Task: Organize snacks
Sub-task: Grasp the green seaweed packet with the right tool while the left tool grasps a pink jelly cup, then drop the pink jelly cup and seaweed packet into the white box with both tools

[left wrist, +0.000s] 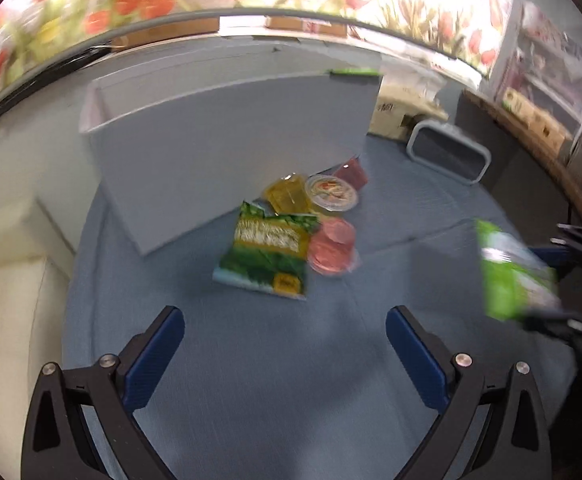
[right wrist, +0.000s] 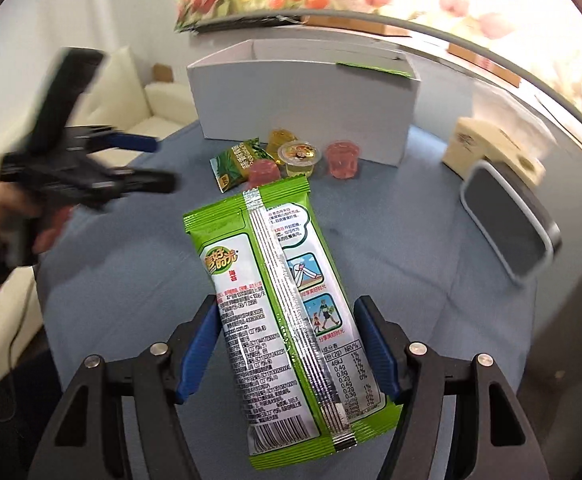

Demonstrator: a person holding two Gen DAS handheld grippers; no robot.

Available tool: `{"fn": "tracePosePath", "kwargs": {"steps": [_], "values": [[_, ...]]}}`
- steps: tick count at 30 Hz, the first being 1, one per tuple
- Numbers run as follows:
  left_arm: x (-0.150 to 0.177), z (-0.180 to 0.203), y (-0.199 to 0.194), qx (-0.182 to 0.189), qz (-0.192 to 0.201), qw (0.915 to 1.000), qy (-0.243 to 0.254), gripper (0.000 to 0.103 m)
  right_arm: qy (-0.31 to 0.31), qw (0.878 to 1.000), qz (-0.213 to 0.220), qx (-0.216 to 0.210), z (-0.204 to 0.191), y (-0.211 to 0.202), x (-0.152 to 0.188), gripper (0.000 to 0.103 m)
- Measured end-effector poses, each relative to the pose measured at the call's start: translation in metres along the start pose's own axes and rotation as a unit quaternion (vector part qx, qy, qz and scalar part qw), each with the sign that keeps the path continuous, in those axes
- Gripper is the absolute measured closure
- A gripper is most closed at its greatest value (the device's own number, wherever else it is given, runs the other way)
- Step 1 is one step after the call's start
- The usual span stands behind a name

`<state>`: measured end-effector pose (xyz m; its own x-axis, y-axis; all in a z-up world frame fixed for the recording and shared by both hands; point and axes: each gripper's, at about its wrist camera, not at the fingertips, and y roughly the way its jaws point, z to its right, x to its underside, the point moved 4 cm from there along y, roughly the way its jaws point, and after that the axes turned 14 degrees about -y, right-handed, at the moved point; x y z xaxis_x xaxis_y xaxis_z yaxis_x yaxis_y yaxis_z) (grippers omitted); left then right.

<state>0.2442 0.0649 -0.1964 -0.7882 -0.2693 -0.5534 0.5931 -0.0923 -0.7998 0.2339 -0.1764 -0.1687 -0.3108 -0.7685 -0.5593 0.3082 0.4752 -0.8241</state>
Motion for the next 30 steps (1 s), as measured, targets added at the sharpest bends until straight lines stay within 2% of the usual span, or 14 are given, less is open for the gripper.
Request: {"fn": "tracePosePath", "kwargs": {"steps": [3,5,8,10,11,14,19,20,21,26,30], "values": [[-0.010,-0.002,0.020,0.016,-0.018,0.9997,-0.007,0.001,0.022,1.000,0.007,0.001,-0.006,-0.004,0.004,0.031],[-0.012,0.009,0.025,0.030,-0.014,0.9994,-0.007,0.001,0.033,0.999,0.003,0.012,-0.011,-0.014,0.011,0.031],[-0.012,0.040,0.030,0.041,0.012,0.9985,0.033,0.001,0.065,0.998,0.004,0.018,-0.010,-0.022,0.020,0.031],[-0.013,0.057,0.042,0.038,0.007,0.9973,0.062,0.001,0.085,0.996,0.003,0.023,-0.010,-0.023,0.026,0.031],[-0.014,0.062,0.049,0.034,0.000,0.9970,0.070,0.003,0.087,0.996,0.006,0.026,-0.012,-0.028,0.029,0.031],[-0.017,0.068,0.073,0.033,-0.027,0.9965,0.071,0.023,0.095,0.995,0.017,0.026,-0.016,-0.042,0.037,0.031],[-0.019,0.063,0.076,0.024,-0.010,0.9976,0.064,0.039,0.106,0.994,0.028,0.024,-0.019,-0.059,0.050,0.031],[-0.018,0.060,0.075,0.016,-0.007,0.9978,0.064,0.049,0.111,0.993,0.030,0.023,-0.019,-0.061,0.051,0.031],[-0.018,0.057,0.077,0.009,-0.010,0.9978,0.064,0.055,0.113,0.993,0.033,0.021,-0.019,-0.061,0.052,0.031],[-0.022,0.059,0.080,-0.003,-0.002,0.9970,0.077,0.056,0.108,0.993,0.048,0.008,-0.032,-0.062,0.053,0.031],[-0.024,0.056,0.073,0.024,-0.007,0.9976,0.064,0.057,0.106,0.993,0.048,0.005,-0.038,-0.061,0.056,0.031]]}}
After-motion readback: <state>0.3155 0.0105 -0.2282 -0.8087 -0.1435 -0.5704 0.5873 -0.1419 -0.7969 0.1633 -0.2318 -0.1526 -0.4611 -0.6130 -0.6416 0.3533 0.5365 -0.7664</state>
